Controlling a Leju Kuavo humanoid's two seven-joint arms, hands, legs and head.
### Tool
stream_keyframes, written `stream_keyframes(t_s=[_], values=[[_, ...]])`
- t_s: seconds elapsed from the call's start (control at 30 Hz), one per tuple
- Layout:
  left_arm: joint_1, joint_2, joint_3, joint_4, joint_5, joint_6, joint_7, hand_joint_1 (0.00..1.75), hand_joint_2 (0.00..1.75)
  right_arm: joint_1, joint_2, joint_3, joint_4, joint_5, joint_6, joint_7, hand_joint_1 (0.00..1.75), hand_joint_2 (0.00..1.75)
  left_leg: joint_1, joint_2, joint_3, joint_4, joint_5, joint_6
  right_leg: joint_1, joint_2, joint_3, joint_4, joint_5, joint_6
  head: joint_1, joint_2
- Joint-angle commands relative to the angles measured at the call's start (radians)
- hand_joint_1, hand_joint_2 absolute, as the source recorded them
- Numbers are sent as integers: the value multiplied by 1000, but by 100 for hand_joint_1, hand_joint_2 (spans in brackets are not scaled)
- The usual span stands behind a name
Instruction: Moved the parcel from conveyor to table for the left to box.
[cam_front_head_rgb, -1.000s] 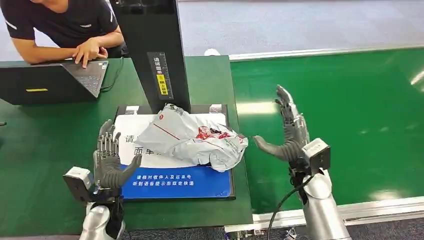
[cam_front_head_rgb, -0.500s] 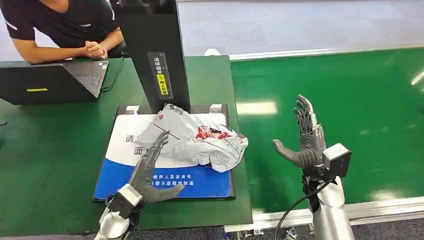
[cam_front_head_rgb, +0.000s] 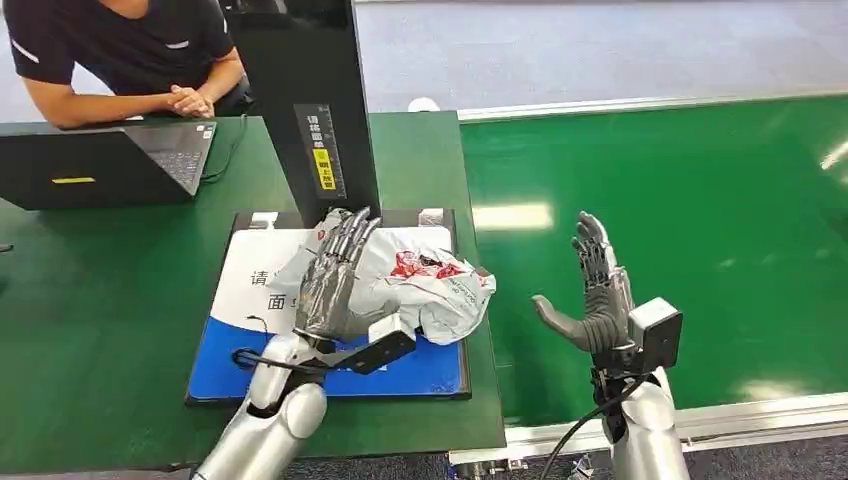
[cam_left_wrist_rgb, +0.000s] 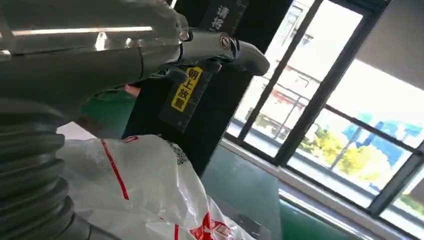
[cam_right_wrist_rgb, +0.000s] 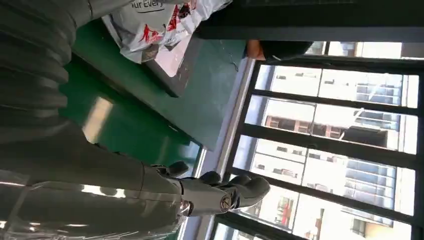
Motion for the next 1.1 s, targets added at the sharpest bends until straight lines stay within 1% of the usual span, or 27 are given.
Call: stream_keyframes(t_s=[0.03,0.07,0.17,0.2,0.23,0.27,0.3,0.37,0.43,0.47,0.5,0.57,0.83,1.1], values=[[-112,9,-92,238,-18,-86,29,0,175,-9,12,-42,65,-6,10,-3,0,175,0,-2,3,-2,0,0,0,-3,2,-1,0,-2,0,0],[-125,13,-110,264,-16,-145,20,0,175,-13,9,-42,74,-10,10,-7,0,175,0,-3,3,-2,0,0,0,-3,3,-1,0,-2,0,0],[-134,15,-129,313,-5,-213,17,0,175,-12,6,-43,79,-11,9,-7,0,175,-1,-3,3,-3,1,0,0,-3,3,-1,0,-2,0,0],[-147,16,-135,354,-27,-235,71,0,175,-6,9,-44,74,-10,8,-6,0,175,0,-1,3,-2,0,0,0,-2,2,-1,0,-2,0,0],[-155,18,-150,376,-58,-230,101,0,175,1,12,-48,64,-11,7,-6,0,175,-1,-2,4,-3,1,0,-1,-3,4,-2,0,-2,0,0],[-167,21,-160,408,-92,-231,144,0,175,7,16,-51,56,-11,7,-5,0,175,0,-3,2,-2,1,0,0,-3,3,-1,0,-2,0,0],[-171,18,-150,425,-90,-243,165,0,175,9,18,-53,52,-11,7,-5,0,175,0,-3,3,-2,1,0,0,-3,3,-1,0,-2,0,0],[-182,20,-134,463,-100,-246,202,0,175,16,23,-56,38,-10,6,-4,0,175,-1,-3,5,-4,1,-1,-1,-3,4,-2,0,-3,0,0],[-180,21,-112,468,-96,-239,205,0,175,23,26,-53,27,-3,6,-1,0,175,0,-1,3,-2,0,-1,0,-1,2,-1,0,-2,0,0],[-177,23,-106,461,-94,-234,203,14,175,25,26,-53,23,-2,5,0,0,175,-1,-1,4,-3,0,-1,0,-2,3,-1,0,-3,0,0],[-170,25,-96,448,-93,-223,201,175,175,29,27,-53,19,-1,5,0,0,175,0,-1,2,-2,0,-1,0,-1,2,-1,0,-2,0,0],[-160,31,-85,426,-96,-219,198,175,175,32,28,-54,17,-1,5,1,0,175,0,0,4,-3,0,-1,0,0,3,-1,0,-2,0,0],[-117,58,-19,345,-90,-178,185,175,175,35,35,-53,14,4,4,4,0,175,0,1,3,-2,0,-1,0,1,2,-1,0,-1,0,0],[-116,60,-16,341,-91,-180,184,175,175,36,35,-54,13,4,4,4,0,175,0,1,4,-2,0,-1,0,1,3,-1,0,-2,0,0]])
